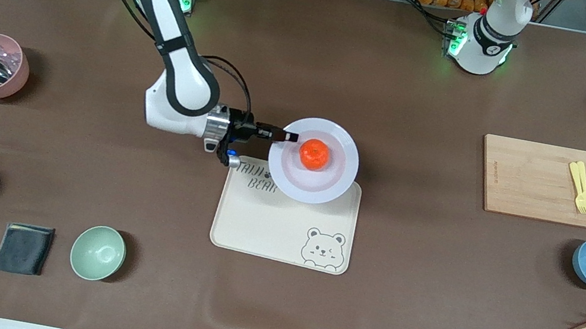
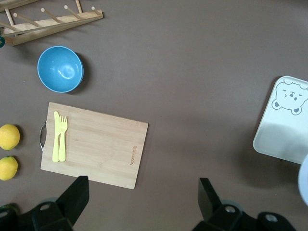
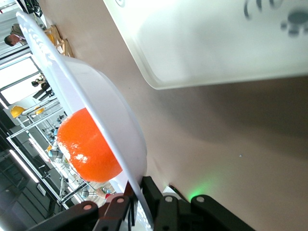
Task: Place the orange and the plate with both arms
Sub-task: 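Slide the plate with the right gripper onto the bear tray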
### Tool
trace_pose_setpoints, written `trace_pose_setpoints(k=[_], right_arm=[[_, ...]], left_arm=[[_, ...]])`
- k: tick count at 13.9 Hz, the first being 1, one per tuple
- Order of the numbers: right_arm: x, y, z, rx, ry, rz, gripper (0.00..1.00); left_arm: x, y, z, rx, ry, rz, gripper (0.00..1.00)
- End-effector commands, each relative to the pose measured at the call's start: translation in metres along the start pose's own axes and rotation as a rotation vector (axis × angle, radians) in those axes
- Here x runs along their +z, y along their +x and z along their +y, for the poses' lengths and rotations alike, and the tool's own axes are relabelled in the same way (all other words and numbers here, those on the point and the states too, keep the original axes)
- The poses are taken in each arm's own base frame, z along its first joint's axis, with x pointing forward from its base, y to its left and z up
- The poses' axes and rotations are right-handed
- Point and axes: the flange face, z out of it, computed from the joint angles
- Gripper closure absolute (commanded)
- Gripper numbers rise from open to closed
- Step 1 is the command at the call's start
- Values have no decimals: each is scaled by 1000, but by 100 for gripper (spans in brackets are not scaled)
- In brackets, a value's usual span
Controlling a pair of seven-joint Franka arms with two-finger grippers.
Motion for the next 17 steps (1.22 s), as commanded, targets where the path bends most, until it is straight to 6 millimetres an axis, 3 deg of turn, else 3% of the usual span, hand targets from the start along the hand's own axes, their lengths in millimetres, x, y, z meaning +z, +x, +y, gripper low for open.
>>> trace_pose_setpoints(k=[1, 6, 12, 17], right_arm=[[-9, 37, -4, -4, 3, -36, 100], [12, 97, 11, -58, -75, -42, 100], [6, 116, 19, -67, -67, -43, 100], [12, 134, 40, -94, -69, -42, 100]], left_arm=[[-3, -9, -1, 13, 25, -17, 0], [-3, -8, -6, 7, 25, -17, 0], [-5, -11, 0, 7, 23, -14, 0], [0, -10, 0, 18, 23, -25, 0]])
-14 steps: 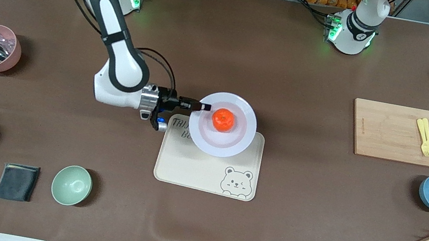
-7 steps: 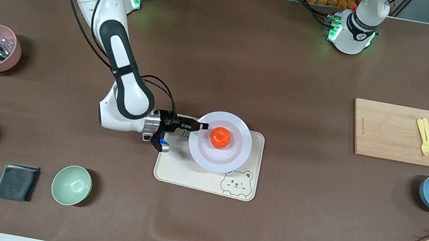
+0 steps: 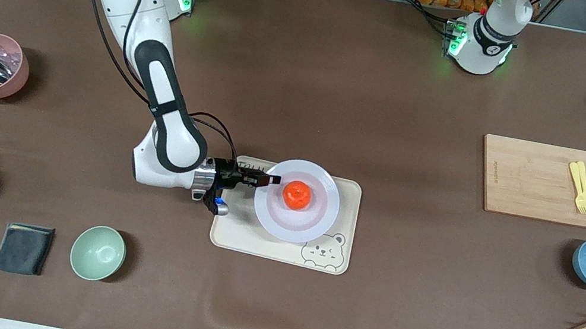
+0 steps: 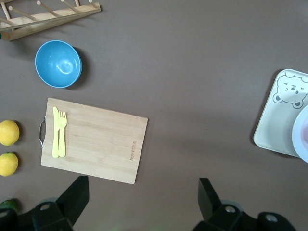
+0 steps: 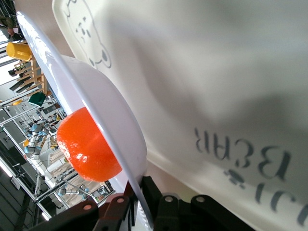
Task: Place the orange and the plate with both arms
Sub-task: 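Open the right gripper and release the plate on the tray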
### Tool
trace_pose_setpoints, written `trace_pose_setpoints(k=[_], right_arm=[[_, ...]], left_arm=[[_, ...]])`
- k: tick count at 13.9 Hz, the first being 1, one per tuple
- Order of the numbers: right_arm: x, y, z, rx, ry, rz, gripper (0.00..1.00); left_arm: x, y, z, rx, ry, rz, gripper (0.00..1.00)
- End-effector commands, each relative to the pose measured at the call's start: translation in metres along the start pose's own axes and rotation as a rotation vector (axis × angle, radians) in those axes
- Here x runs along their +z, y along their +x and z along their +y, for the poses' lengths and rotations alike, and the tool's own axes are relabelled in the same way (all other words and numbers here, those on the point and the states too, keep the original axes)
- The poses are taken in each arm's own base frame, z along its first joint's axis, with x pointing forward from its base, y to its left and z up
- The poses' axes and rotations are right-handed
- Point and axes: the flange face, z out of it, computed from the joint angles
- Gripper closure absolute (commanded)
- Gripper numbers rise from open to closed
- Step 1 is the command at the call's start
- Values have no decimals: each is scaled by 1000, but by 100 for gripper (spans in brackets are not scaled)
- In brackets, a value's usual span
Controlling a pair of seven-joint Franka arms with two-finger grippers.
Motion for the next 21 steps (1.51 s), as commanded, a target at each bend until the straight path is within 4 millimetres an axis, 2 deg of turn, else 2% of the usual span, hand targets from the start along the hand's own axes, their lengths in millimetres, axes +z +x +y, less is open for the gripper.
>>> trace_pose_setpoints(k=[1, 4, 10, 11, 12, 13, 14, 20, 21], right_arm=[[2, 15, 5, -28, 5, -18, 100], [6, 16, 13, -36, 1, -23, 100], [13, 19, 29, -69, -6, -29, 100], [15, 18, 28, -72, -11, -31, 95], [16, 18, 28, -72, -12, -31, 54], [16, 18, 28, -69, -9, -27, 20], [15, 18, 27, -72, -12, -27, 0], [2, 16, 11, -93, -10, -19, 0], [-7, 17, 9, -109, -31, -18, 0]], left_arm=[[-3, -7, -3, 11, 20, -6, 0], [2, -4, -15, -5, 10, -18, 0], [8, -1, -9, 5, 23, -19, 0], [9, 0, -9, 5, 23, -19, 0], [10, -1, -8, 5, 23, -20, 0], [11, 0, -8, 6, 24, -22, 0], [12, 0, -8, 6, 24, -23, 0], [15, 1, -5, 11, 23, -20, 0], [15, 0, -2, 17, 23, -20, 0]])
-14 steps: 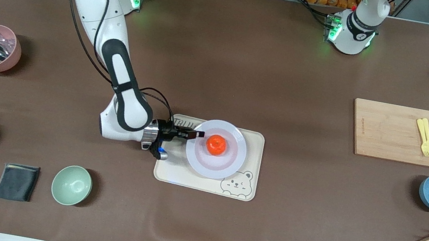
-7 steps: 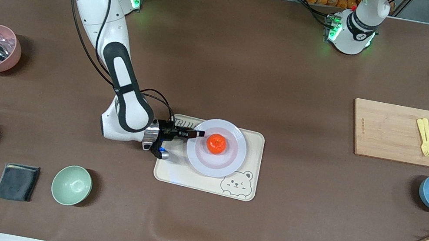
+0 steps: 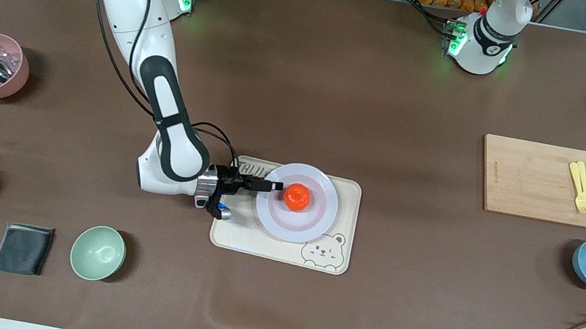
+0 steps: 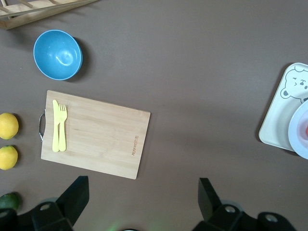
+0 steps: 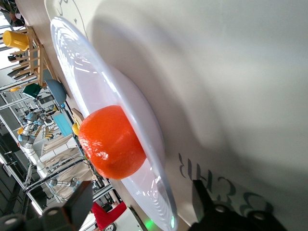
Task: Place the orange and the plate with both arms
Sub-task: 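Open the right gripper and release the plate on the tray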
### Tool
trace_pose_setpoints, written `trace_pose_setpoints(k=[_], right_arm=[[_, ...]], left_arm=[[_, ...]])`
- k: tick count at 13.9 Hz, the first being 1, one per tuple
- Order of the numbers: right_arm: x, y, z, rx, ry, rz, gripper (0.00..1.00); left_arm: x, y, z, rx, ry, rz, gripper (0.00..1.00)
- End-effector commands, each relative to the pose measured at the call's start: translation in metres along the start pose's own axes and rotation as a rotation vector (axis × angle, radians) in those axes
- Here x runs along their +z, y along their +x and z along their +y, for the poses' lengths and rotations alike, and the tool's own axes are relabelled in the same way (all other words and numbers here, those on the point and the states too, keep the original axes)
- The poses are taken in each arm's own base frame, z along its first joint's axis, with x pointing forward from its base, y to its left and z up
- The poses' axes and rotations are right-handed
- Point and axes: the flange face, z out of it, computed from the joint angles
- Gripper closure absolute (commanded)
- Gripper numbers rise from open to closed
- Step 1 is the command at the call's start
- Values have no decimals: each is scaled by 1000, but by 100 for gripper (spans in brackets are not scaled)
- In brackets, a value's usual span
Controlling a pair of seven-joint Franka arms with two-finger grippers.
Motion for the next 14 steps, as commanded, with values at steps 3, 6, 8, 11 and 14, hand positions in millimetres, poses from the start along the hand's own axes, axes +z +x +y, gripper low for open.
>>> trace_pose_setpoints(k=[3, 6, 8, 11, 14], right_arm=[[-45, 3, -12, -55, -58, -26, 0], [-62, -2, -27, -67, -37, -52, 0], [-78, -8, -43, -76, -61, -58, 0], [-133, -23, -68, -132, -192, -69, 0], [-208, -37, -84, -191, -354, -70, 0]], left_arm=[[-1, 3, 12, 39, 9, 31, 0], [-5, -1, 24, 60, 2, 39, 0], [-12, -7, 25, 64, 2, 42, 0], [-12, -13, 27, 64, 16, 17, 0], [-5, -7, 28, 69, 1, 8, 0]])
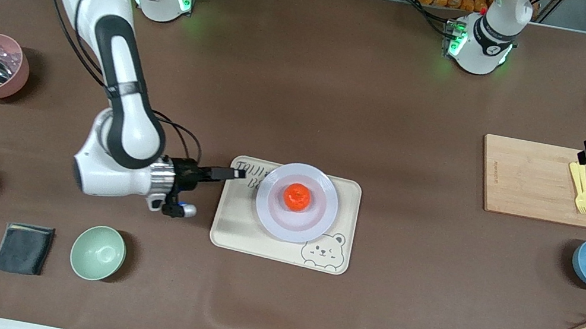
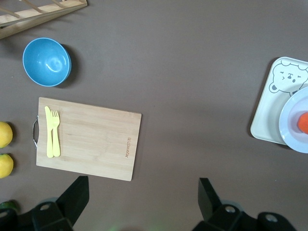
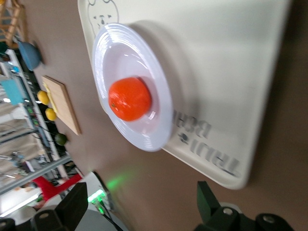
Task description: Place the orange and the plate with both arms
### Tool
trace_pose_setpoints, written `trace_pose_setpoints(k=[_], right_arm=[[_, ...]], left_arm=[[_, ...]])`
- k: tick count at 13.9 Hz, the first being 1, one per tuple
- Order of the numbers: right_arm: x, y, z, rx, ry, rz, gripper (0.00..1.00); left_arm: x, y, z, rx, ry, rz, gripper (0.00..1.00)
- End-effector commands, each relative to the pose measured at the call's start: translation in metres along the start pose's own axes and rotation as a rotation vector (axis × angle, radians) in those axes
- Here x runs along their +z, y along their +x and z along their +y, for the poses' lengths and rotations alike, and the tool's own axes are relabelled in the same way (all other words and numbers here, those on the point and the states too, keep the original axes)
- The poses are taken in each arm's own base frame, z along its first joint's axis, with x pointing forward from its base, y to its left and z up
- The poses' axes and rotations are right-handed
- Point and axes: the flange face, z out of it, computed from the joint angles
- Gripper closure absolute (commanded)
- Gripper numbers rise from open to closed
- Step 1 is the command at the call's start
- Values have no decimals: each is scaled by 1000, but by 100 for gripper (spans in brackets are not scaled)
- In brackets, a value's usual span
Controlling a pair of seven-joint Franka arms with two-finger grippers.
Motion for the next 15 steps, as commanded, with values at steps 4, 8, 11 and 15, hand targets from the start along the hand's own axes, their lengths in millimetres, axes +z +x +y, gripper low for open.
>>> trace_pose_setpoints(k=[4, 8, 11, 15], right_arm=[[-146, -64, -10, -61, -257, 5, 0], [-235, -111, -9, -86, -491, 34, 0], [-292, -159, -34, -96, -658, 75, 0], [-323, -192, -64, -22, -713, 170, 0]], left_arm=[[4, -1, 20, 33, 18, 5, 0], [1, -1, 24, 33, 14, 18, 0], [3, -1, 26, 41, 18, 14, 0], [0, 0, 20, 48, 19, 20, 0]])
